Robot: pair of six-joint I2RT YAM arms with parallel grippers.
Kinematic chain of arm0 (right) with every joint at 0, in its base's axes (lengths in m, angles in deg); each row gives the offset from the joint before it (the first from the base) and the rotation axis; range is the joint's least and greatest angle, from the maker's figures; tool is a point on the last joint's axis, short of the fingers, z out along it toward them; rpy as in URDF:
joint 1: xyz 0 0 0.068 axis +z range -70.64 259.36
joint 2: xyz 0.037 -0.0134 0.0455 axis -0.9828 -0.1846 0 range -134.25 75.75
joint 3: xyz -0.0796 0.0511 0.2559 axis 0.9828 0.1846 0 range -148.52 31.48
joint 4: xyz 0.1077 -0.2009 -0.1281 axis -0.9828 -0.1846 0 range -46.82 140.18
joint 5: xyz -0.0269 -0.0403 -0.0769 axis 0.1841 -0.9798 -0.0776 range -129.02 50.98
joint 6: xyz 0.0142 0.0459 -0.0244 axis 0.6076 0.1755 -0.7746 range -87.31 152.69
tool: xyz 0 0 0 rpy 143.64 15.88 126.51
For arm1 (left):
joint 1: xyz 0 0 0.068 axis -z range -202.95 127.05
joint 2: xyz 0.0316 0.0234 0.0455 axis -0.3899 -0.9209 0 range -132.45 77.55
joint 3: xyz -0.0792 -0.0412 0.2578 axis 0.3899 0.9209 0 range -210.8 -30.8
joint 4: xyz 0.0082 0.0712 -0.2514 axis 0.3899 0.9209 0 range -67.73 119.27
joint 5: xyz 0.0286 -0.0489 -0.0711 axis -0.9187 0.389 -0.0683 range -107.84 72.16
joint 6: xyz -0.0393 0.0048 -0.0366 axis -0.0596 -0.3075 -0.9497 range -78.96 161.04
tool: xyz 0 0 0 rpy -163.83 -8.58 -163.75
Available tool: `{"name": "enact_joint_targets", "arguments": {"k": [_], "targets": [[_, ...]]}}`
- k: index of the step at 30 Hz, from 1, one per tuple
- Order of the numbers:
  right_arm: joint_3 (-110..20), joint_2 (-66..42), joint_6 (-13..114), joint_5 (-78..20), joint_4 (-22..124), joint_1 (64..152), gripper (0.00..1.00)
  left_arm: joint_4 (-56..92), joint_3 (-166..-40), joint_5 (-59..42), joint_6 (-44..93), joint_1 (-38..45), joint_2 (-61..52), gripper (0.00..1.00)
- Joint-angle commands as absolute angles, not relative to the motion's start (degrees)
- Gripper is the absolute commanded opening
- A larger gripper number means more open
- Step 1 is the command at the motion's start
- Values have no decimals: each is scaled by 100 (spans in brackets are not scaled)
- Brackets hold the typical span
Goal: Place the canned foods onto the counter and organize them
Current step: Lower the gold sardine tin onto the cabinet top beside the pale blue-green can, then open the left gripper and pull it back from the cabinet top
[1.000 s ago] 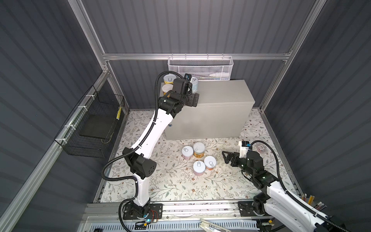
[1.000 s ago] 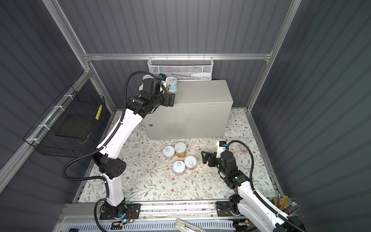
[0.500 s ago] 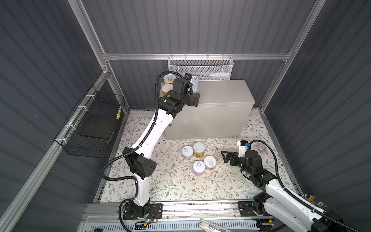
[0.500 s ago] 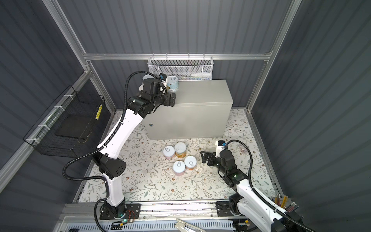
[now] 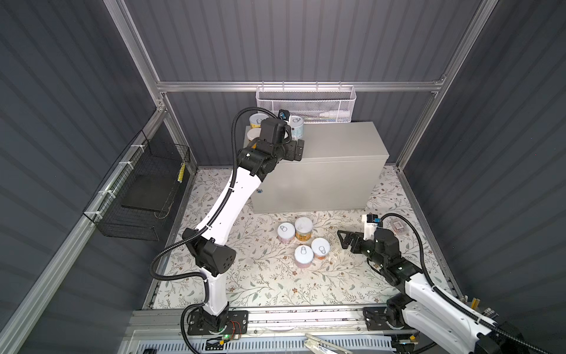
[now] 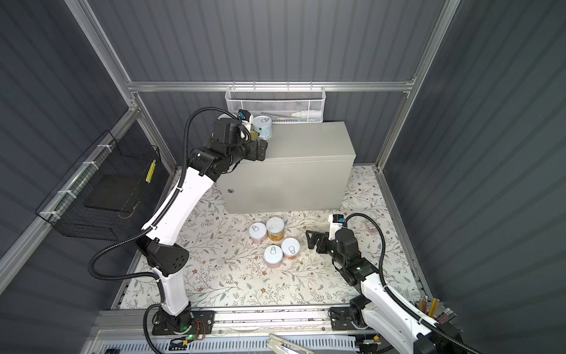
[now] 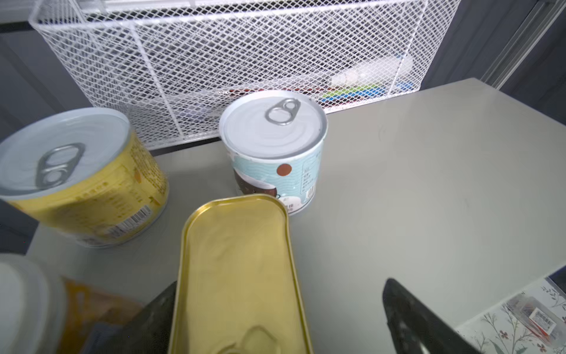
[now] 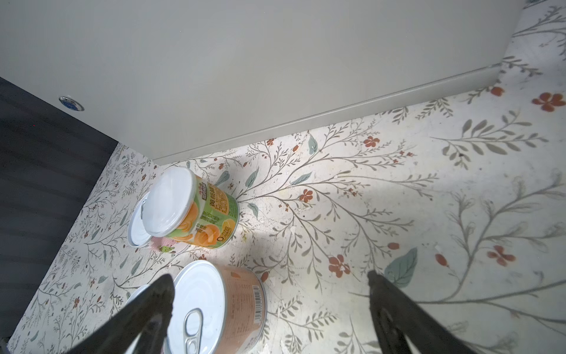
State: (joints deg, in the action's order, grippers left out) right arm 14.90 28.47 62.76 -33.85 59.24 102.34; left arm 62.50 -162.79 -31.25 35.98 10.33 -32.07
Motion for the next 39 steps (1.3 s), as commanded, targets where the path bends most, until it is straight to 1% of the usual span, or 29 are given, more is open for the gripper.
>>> {"name": "enact_joint_targets", "arguments": {"k": [1,8,15,23,32,35,36,39], "targets": [[1345,2892,6328,-3380,5980,10254,99,6261,-16228,-3030,3451,1041,-2902,100],[1379,2994,6427,-3722,5963,10253,99,6055,-15570,-3217,3423,1071,-2406,100],[1310,2949,6047,-3902,6014,10255,99,5758,-14528,-2738,3361,1071,-1611,100],[1393,3198,5830,-3730,6142,10250,99,6177,-13891,-2494,3302,1073,-884,100],[1530,3838,5728,-4110,5798,10248,99,6647,-12902,-2876,3384,1073,14,100],[1619,3929,5789,-4266,5903,10248,99,6736,-12564,-2906,3370,1076,240,100],[1630,3929,5991,-4346,5893,10248,99,6810,-12525,-2856,3336,1074,287,100],[1375,3867,6239,-4336,5439,10247,99,7052,-12460,-2814,3254,1078,374,100]]}}
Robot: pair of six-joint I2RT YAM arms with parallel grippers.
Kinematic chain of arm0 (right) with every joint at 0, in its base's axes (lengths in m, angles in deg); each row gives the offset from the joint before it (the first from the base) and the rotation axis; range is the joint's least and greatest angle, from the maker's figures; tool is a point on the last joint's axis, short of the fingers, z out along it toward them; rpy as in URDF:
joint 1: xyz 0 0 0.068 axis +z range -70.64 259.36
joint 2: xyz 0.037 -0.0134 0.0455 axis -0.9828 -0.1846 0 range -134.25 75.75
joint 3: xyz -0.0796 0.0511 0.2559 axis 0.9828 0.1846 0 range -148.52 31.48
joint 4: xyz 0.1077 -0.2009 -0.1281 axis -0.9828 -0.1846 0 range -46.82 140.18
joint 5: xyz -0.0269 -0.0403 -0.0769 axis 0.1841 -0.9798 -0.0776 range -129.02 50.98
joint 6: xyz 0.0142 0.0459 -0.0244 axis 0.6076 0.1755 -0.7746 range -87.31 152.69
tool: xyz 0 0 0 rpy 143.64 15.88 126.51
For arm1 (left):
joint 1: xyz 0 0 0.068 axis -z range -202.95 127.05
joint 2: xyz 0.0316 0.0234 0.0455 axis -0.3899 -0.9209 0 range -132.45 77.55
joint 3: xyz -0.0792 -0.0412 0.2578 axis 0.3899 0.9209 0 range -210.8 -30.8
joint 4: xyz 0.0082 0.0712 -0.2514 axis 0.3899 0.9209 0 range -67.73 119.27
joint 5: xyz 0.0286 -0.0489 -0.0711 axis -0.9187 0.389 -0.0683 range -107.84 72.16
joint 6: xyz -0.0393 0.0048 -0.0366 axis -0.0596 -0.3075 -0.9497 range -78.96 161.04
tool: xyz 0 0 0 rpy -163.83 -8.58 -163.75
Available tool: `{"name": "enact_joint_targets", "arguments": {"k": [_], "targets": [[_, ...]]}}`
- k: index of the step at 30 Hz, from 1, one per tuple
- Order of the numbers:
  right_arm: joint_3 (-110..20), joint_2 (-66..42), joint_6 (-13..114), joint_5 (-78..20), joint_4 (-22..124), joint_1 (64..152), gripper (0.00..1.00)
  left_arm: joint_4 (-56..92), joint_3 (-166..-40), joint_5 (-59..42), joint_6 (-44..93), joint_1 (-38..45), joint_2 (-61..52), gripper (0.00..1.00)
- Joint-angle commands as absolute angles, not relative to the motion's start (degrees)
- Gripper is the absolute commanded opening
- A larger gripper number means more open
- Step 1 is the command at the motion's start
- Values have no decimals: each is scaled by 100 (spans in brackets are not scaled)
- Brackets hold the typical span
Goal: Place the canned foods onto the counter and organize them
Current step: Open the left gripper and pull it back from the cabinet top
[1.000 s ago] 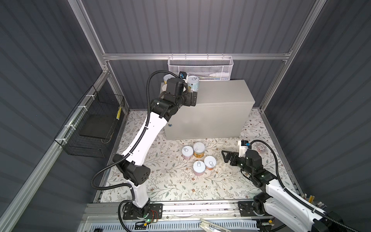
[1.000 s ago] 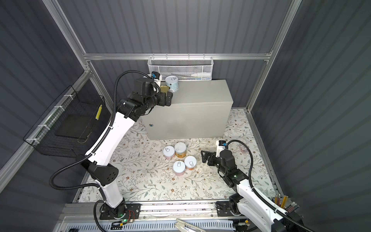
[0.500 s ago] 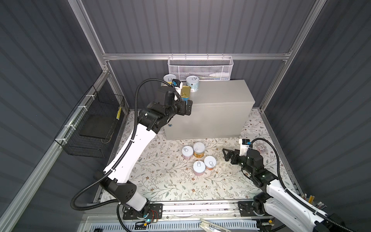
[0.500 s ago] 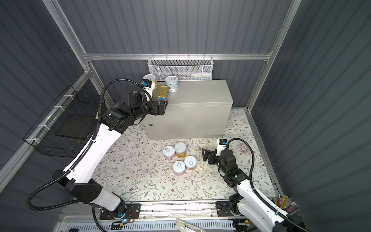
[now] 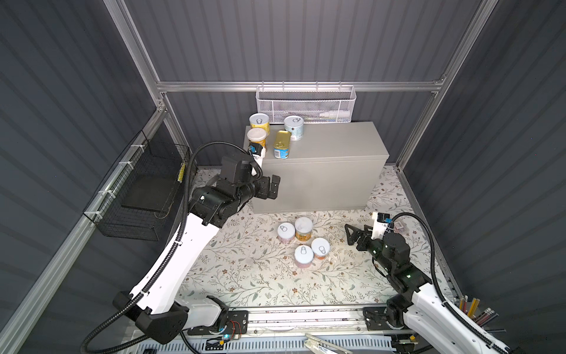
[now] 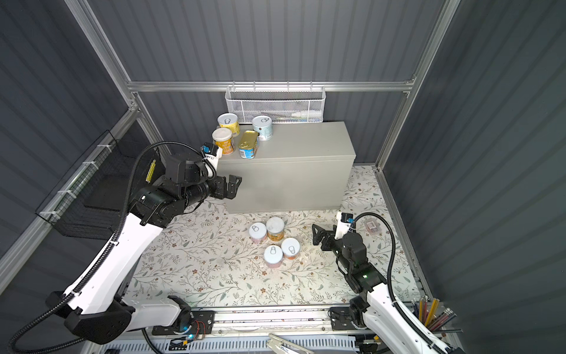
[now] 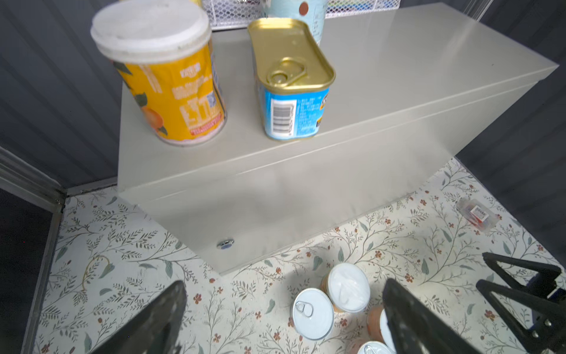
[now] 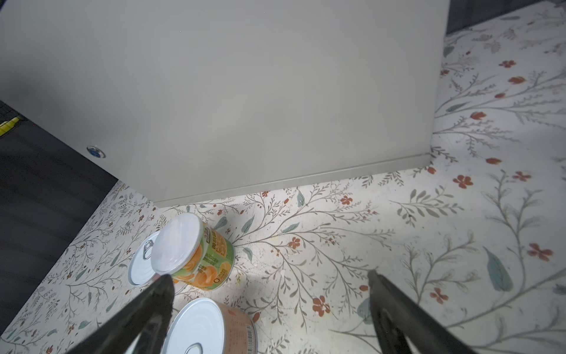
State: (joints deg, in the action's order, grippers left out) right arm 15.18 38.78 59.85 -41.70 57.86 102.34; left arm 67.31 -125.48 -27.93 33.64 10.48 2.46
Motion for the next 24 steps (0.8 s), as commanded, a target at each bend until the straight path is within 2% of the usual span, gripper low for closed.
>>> {"name": "enact_joint_targets", "arguments": {"k": [1,5,14,24], "targets": [[1307,3857,6232,-4266,5337,10246,99,7101,-12414,-2824,3243,1072,404,100],[1162,4028,6532,-3964,4908,10242,99,7114,-12004,-2660,3119,1077,586,100],[1091,4196,6952,-2870,4356,10245,99,7323,-11238,-1466,2442,1088,911,100],[1215,4058,6729,-2387,4398,10244,99,6890,-9881,-1676,2124,1098,1761,100]]}}
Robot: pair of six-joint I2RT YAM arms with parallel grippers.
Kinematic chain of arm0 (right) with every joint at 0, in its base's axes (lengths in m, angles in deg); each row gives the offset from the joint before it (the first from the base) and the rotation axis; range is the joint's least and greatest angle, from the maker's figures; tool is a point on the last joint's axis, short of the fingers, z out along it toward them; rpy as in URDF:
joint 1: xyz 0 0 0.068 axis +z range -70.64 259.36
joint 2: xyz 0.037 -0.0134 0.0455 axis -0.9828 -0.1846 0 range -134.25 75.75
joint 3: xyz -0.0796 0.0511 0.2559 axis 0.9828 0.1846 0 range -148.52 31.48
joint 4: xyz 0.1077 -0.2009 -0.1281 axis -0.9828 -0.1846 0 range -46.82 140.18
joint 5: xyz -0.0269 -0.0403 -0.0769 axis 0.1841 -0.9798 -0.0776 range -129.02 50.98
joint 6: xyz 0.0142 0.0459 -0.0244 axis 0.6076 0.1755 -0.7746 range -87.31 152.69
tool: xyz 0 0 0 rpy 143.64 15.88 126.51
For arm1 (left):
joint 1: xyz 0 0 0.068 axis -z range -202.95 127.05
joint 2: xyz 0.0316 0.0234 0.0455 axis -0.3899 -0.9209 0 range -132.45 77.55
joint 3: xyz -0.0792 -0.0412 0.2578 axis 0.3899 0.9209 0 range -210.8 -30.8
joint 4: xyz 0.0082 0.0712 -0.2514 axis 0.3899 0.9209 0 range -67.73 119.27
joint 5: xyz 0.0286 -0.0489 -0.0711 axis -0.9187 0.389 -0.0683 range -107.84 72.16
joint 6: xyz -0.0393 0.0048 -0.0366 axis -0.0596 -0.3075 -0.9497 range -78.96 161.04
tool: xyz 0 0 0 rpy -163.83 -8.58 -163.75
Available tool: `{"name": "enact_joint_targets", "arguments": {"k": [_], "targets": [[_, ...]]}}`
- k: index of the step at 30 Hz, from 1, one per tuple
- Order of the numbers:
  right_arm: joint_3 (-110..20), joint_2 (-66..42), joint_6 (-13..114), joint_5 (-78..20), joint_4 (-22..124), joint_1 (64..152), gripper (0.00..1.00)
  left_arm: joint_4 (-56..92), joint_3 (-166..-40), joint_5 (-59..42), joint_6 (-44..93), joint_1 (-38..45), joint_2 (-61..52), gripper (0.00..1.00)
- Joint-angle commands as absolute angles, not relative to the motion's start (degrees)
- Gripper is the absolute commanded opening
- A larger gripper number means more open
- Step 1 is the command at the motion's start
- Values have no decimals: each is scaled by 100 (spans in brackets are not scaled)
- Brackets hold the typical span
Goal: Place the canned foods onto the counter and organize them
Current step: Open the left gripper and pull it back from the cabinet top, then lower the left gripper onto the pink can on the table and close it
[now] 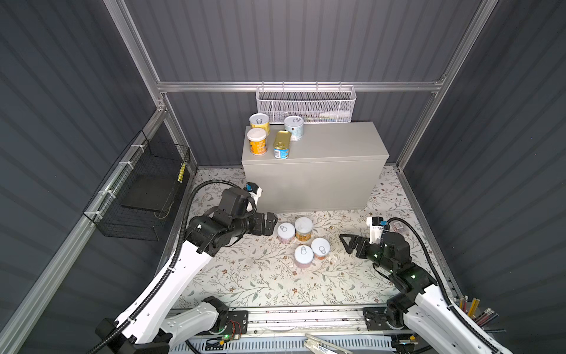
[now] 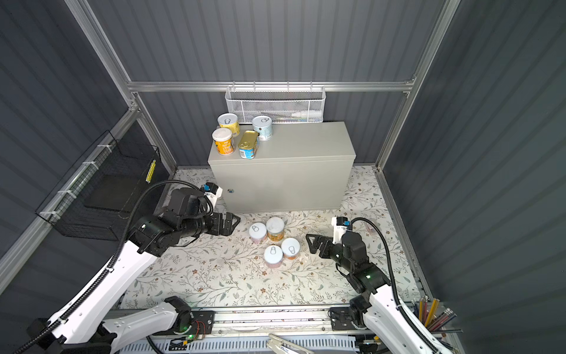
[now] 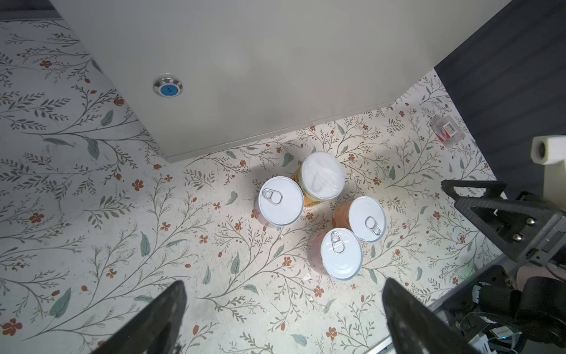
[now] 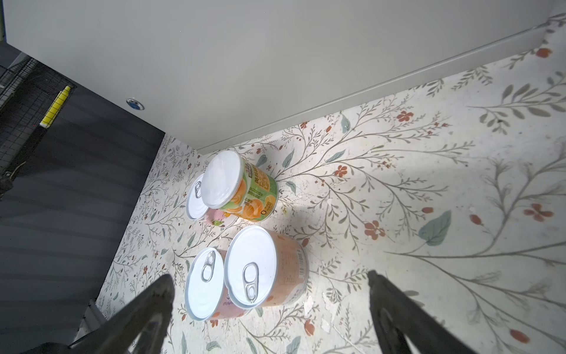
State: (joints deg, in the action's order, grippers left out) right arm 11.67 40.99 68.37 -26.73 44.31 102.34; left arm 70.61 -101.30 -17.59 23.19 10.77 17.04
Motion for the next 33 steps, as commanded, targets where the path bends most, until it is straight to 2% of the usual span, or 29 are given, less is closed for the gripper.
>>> {"name": "enact_joint_targets", "arguments": {"k": [1,8,14,19,24,33], "targets": [[1208,4024,6716,-2336,4394,10256,99,6839,-9784,-1639,2099,1098,1763,100],[1069,3813,6613,-2125,4052,10258,99,6456,-9040,-1571,1951,1107,1827,100],[972,3640,6443,-2635,3682,10255,99,5989,-8460,-1365,1804,1205,1658,100],[676,3178,6299,-2988,3245,10263,99,5507,-8130,-1501,1650,1711,1374,100],[627,3043,6227,-3084,3216,10263,99,4847,-7980,-1525,1555,2307,714,100],[331,2774,6035,-3171,2998,10258,99,4490,-8283,-1559,1590,2713,-309,100]]}}
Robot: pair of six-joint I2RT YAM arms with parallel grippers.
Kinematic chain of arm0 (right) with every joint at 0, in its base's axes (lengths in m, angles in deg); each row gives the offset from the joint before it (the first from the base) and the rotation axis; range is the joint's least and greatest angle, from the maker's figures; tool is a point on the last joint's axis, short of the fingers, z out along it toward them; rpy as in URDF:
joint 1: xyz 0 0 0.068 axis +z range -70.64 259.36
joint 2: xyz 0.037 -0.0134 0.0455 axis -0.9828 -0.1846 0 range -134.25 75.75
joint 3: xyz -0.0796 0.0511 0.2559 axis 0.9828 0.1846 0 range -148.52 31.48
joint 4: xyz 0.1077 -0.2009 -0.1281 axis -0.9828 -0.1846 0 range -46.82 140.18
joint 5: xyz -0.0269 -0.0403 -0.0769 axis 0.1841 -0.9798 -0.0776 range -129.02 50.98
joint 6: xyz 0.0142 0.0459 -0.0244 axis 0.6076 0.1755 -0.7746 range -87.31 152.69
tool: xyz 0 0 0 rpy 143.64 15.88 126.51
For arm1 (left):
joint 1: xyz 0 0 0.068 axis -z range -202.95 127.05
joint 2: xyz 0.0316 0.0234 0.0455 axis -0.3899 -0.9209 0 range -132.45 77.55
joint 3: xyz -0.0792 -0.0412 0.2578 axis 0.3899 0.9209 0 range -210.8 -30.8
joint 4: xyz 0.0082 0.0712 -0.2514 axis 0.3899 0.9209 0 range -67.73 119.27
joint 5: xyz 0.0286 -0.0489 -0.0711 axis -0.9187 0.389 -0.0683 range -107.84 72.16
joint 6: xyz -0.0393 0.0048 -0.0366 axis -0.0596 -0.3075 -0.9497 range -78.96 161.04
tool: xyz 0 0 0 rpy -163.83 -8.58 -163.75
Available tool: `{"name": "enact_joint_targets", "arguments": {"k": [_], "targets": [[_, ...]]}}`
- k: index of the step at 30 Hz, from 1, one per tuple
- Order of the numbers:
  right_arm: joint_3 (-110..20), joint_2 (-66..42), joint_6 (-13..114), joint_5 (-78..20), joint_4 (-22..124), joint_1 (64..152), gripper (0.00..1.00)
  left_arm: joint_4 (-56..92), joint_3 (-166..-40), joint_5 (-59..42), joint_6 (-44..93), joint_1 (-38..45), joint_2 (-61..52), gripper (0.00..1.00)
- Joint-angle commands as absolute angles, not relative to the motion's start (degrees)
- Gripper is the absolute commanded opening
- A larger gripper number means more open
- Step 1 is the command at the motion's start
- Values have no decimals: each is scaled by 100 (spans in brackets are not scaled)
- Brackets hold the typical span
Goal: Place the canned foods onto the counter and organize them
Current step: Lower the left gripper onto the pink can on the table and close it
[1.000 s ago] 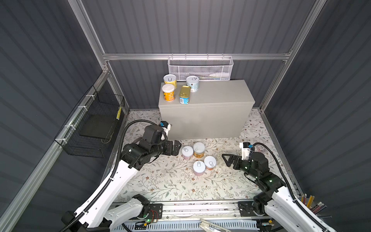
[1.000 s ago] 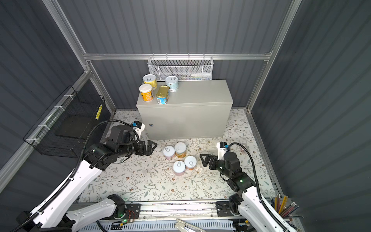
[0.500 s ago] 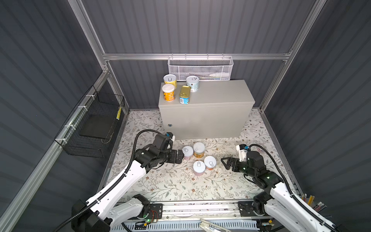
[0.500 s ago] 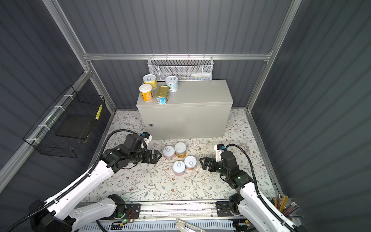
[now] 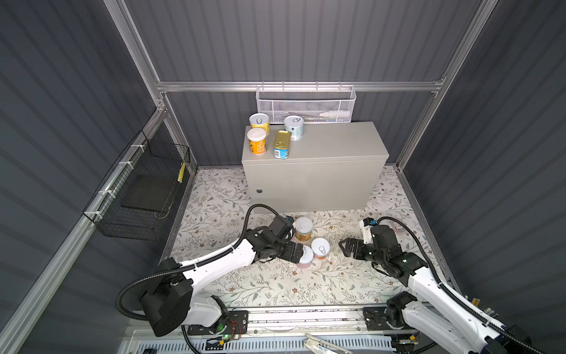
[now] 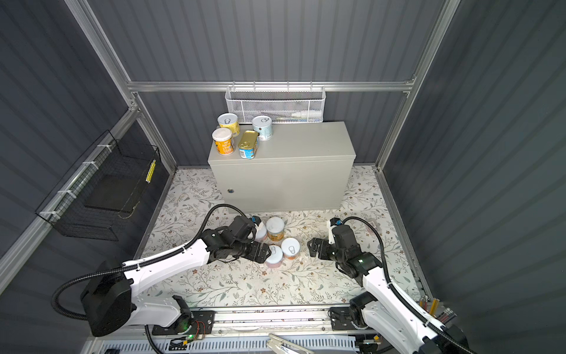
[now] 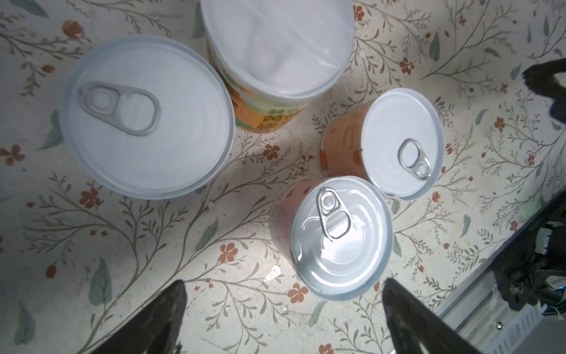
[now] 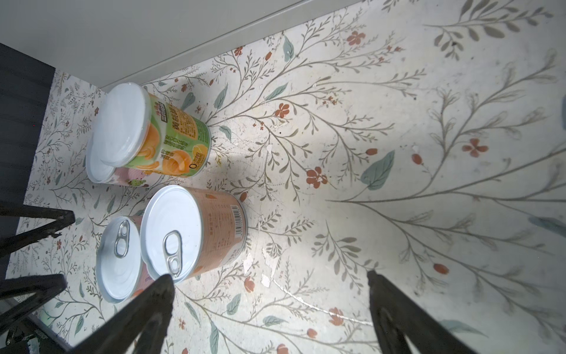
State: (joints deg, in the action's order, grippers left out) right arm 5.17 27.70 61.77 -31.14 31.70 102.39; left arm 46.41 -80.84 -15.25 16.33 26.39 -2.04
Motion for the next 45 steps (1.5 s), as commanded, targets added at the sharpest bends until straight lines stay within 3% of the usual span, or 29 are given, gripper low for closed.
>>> {"name": "enact_joint_targets", "arguments": {"k": [1,15,31,34,38,45], "targets": [[338,2787,6030,-3148,2979,10263,99,4459,-8302,-1566,1590,2748,-365,100],[460,3857,5974,-3790,2838,10257,99,4385,-8947,-1230,2076,2869,-1415,100],[468,3780,5958,-4216,2596,10258,99,4825,-9121,-1745,2342,2985,-2050,99],[514,3774,5963,-4164,2713,10257,99,4835,-9259,-1687,2480,2986,-2251,93],[614,3824,5998,-4057,2764,10254,99,4873,-9393,-1670,2571,2987,-2369,77],[894,4061,6095,-3900,3307,10256,99,4864,-9373,-1723,2575,2987,-2277,69]]}}
